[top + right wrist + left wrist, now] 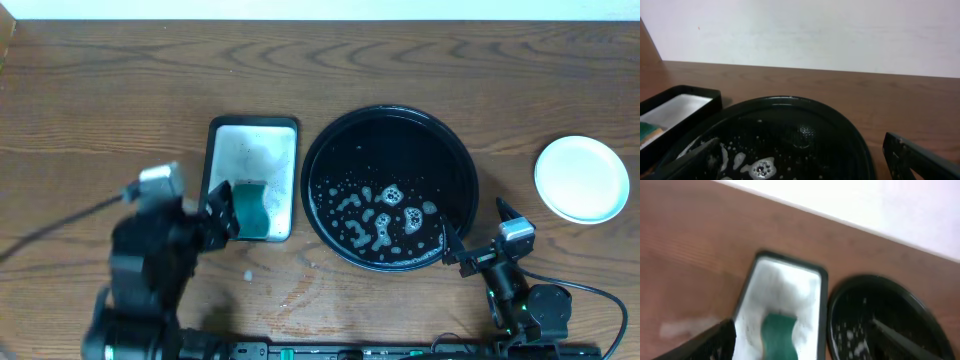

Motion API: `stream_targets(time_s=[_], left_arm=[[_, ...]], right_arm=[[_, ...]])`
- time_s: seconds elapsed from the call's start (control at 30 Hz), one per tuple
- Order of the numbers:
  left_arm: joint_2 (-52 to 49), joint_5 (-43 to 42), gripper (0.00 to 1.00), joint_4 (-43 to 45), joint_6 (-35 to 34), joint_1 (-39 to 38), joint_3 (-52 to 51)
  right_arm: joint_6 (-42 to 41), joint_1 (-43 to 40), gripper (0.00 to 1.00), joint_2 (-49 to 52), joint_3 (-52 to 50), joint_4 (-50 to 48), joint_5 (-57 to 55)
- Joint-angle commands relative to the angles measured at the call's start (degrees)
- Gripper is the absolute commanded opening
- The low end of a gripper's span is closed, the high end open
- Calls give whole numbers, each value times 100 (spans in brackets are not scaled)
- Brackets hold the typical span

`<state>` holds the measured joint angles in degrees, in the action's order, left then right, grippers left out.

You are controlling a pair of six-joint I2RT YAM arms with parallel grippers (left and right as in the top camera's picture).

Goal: Clean dirty plates on tray and stack at the side

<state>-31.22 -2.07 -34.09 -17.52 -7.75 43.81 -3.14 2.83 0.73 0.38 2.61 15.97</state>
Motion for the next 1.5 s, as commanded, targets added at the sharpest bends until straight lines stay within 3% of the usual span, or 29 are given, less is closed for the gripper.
stream_targets(time_s=[0.0,0.37,0.67,1.1,1.47], left_arm=[[887,107,83,398,619,46,-855],[3128,122,83,2103,892,98,-3001],[3112,103,83,3646,868,109,-4310],[3112,111,83,2999,872,105,-4358],[3058,111,83,3005,870,105,-4358]], right_arm=[[66,59,99,-24,-7,28,-31],[66,59,99,-24,-7,31,-31],[66,59,99,-24,-7,31,-31],[66,59,99,-24,-7,28,-31],[66,59,99,-24,-7,28,-31]])
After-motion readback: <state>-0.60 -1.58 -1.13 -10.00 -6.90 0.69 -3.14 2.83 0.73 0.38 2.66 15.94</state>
